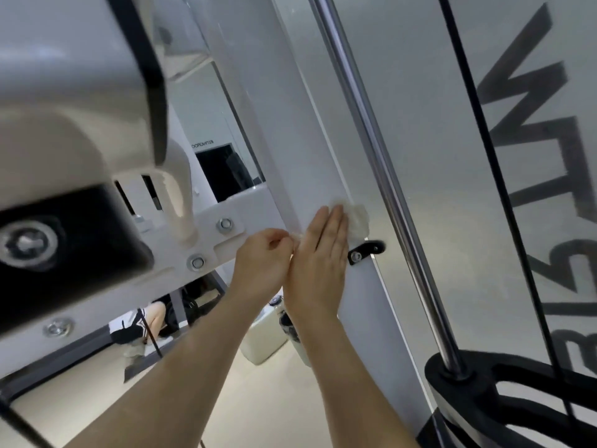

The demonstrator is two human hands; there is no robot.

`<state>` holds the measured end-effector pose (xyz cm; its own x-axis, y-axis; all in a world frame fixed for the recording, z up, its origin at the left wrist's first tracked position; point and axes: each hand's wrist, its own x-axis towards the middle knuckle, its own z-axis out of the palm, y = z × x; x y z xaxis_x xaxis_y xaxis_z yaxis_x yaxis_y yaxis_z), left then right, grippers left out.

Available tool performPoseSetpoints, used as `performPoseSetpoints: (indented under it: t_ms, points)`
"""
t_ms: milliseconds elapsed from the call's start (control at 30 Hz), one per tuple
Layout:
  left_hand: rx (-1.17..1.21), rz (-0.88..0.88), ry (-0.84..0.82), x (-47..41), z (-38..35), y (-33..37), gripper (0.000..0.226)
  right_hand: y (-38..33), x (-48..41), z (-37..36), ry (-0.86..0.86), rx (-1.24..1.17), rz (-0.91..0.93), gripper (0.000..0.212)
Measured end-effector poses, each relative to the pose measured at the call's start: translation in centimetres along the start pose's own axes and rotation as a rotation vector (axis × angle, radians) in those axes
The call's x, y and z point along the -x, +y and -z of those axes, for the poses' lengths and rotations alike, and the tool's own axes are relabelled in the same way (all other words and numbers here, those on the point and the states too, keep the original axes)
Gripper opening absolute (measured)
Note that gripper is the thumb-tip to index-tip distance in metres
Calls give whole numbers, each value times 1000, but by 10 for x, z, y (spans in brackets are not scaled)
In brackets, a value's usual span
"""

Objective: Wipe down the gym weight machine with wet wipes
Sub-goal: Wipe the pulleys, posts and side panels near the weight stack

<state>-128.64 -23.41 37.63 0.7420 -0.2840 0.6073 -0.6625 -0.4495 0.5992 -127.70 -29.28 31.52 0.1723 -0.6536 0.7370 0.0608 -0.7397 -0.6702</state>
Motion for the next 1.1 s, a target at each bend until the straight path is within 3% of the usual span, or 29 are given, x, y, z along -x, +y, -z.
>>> performPoseSetpoints:
  t_ms: [100,200,267,400,533,667,800,1033,1100]
  points:
    - [-74,32,-77,4,-4,-5,10,29,55,-2,-22,64,1,69]
    - [-204,51,-171,19,-14,-12,16,48,92,2,-177,84,-97,108]
    - [-194,91,-192,25,-19,-17,23,49,89,1,-223,86,-122,123]
    - [49,235,-206,29,-20,-23,35,45,59,-4,-180,70,-105,113]
    - [281,324,-209,37,-27,-29,48,66,91,1,-205,109,-110,109]
    - [328,351,-237,42,-34,-38,50,70,91,-4,-176,74,-276,98]
    - [364,310,-265,41,-37,-42,46,56,57,-5,-112,5,-192,76]
    - [297,338,-479,61,-60,-68,69,98,133,0,-195,172,-229,94]
    - [379,371,-473,66,-65,-74,62,95,118,-3,-183,164,-233,93]
